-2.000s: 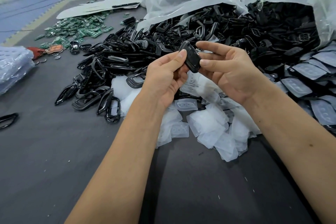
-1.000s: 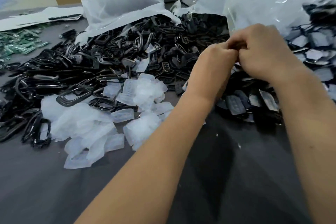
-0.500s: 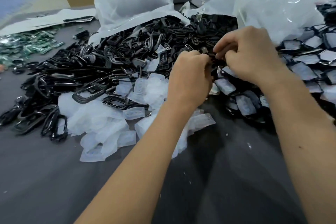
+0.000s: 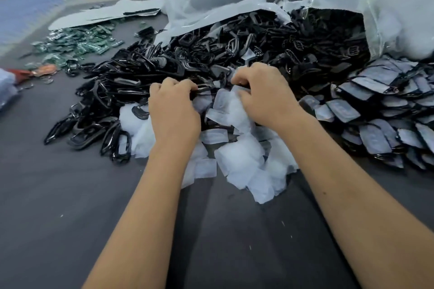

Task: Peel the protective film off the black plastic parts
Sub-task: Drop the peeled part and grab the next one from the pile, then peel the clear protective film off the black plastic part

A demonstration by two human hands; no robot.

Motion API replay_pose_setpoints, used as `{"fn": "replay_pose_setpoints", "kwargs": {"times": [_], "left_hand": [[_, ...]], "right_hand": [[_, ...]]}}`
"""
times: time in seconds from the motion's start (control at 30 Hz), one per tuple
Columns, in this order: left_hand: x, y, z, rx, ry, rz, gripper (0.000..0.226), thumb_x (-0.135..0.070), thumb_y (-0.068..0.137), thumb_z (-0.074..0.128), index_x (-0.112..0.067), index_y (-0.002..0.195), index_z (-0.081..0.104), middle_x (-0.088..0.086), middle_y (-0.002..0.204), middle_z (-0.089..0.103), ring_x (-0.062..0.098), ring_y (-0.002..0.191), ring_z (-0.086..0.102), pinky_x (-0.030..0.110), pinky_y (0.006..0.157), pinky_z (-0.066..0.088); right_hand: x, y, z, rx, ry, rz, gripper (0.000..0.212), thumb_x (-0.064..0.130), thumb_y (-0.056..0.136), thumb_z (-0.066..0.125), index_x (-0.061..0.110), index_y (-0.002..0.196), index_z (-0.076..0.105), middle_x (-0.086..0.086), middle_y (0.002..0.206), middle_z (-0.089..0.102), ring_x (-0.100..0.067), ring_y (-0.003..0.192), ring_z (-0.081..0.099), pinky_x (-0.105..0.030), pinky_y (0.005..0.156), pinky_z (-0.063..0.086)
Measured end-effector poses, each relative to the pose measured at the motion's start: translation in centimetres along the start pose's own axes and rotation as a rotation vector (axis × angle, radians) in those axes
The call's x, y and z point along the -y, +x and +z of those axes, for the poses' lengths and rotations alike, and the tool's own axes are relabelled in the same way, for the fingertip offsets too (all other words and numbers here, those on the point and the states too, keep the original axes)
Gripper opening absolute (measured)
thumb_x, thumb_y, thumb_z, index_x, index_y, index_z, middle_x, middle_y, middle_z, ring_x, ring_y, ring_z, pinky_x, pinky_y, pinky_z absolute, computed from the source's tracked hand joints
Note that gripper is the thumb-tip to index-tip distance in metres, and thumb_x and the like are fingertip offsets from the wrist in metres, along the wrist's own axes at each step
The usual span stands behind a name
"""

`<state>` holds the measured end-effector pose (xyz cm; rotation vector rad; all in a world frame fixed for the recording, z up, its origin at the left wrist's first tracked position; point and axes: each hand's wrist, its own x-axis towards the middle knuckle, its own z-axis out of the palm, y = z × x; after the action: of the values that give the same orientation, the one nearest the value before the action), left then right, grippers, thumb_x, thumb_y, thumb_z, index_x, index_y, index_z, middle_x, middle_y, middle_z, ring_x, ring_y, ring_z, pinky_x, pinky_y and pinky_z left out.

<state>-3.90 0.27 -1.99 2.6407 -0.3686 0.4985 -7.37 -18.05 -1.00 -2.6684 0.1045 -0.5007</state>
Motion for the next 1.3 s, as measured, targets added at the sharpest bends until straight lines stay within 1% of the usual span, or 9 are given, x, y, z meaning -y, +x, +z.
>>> {"fn": "replay_pose_setpoints", "kwargs": {"times": [0.17, 0.37, 0.57, 0.7, 0.77, 0.87, 1.0, 1.17, 1.3], "left_hand": [[0.3, 0.8, -0.3, -0.075, -0.110, -0.062, 0.009, -0.022, 0.091, 0.076, -0.018, 0.099, 0.072, 0.004, 0.108, 0.062, 0.028, 0.113, 0.049, 0.026, 0.089, 0.031], [-0.5, 1.0, -0.2, -0.184, -0.420, -0.108, 0.036, -0.037, 0.082, 0.085, -0.012, 0.070, 0.062, -0.004, 0.073, 0.065, 0.012, 0.069, 0.059, 0.016, 0.066, 0.040], [-0.4, 0.9, -0.7, -0.262, -0.529, -0.200, 0.055, -0.055, 0.086, 0.076, -0.019, 0.059, 0.045, -0.012, 0.059, 0.056, -0.002, 0.056, 0.053, 0.008, 0.064, 0.037], [0.0, 1.5, -0.8, -0.267, -0.704, -0.335, 0.055, -0.056, 0.099, 0.058, -0.010, 0.072, 0.049, 0.012, 0.074, 0.068, 0.022, 0.061, 0.071, 0.046, 0.067, 0.059], [-0.1, 1.6, -0.9, -0.269, -0.832, -0.392, 0.042, -0.043, 0.104, 0.057, -0.008, 0.082, 0.051, 0.015, 0.081, 0.072, 0.019, 0.056, 0.073, 0.054, 0.065, 0.061], [0.1, 1.7, -0.9, -0.325, -0.913, -0.404, 0.029, -0.031, 0.104, 0.059, -0.014, 0.084, 0.047, 0.009, 0.086, 0.072, 0.014, 0.056, 0.073, 0.052, 0.068, 0.062], [-0.1, 1.8, -0.7, -0.236, -1.014, -0.314, 0.007, -0.014, 0.107, 0.052, -0.014, 0.101, 0.055, 0.011, 0.082, 0.070, 0.020, 0.048, 0.068, 0.029, 0.043, 0.051], [-1.0, 1.6, -0.1, -0.046, -1.026, -0.090, 0.034, 0.004, 0.104, 0.046, -0.017, 0.123, 0.065, 0.010, 0.088, 0.066, 0.017, 0.058, 0.067, 0.027, 0.057, 0.055], [-0.9, 1.6, -0.2, 0.008, -1.127, -0.133, 0.057, 0.010, 0.100, 0.038, -0.028, 0.131, 0.066, 0.001, 0.100, 0.059, 0.013, 0.069, 0.056, 0.028, 0.070, 0.058]], "right_hand": [[-2.0, -0.2, 0.1, -0.052, -0.224, 0.072, 0.052, -0.001, 0.093, 0.054, 0.021, 0.139, 0.061, -0.008, 0.131, 0.058, -0.035, 0.121, 0.043, -0.038, 0.101, 0.043], [-2.2, -0.5, 0.2, -0.110, -0.134, 0.080, 0.041, 0.001, 0.091, 0.064, 0.016, 0.128, 0.072, -0.010, 0.123, 0.069, -0.033, 0.119, 0.053, -0.037, 0.099, 0.045], [-2.5, -0.6, -0.3, -0.312, 0.020, 0.123, 0.017, 0.021, 0.088, 0.081, 0.017, 0.104, 0.082, -0.008, 0.101, 0.075, -0.028, 0.102, 0.064, -0.032, 0.089, 0.047], [-2.5, -0.6, -0.4, -0.412, 0.076, 0.150, 0.017, 0.025, 0.092, 0.074, 0.017, 0.106, 0.082, -0.008, 0.100, 0.075, -0.030, 0.098, 0.065, -0.035, 0.090, 0.049], [-2.3, -0.6, -0.4, -0.470, 0.120, 0.157, 0.016, 0.025, 0.092, 0.072, 0.016, 0.101, 0.082, -0.006, 0.094, 0.075, -0.027, 0.090, 0.067, -0.039, 0.088, 0.052], [-1.5, -0.3, -0.4, -0.448, 0.426, 0.160, 0.011, 0.021, 0.089, 0.076, 0.016, 0.098, 0.081, 0.005, 0.080, 0.074, -0.011, 0.072, 0.068, -0.031, 0.073, 0.057], [-0.2, -0.6, 0.2, -0.124, 1.157, 0.189, 0.028, 0.001, 0.091, 0.074, 0.011, 0.118, 0.074, -0.004, 0.074, 0.070, -0.015, 0.063, 0.063, -0.024, 0.055, 0.049], [0.4, -1.3, 1.1, 0.000, 1.219, 0.111, 0.034, -0.006, 0.091, 0.072, 0.009, 0.121, 0.073, -0.010, 0.076, 0.064, -0.019, 0.067, 0.066, -0.024, 0.060, 0.054], [0.5, -1.6, 1.1, 0.013, 1.222, 0.082, 0.042, -0.011, 0.090, 0.070, 0.008, 0.127, 0.070, -0.010, 0.078, 0.061, -0.021, 0.068, 0.067, -0.027, 0.063, 0.057]]}}
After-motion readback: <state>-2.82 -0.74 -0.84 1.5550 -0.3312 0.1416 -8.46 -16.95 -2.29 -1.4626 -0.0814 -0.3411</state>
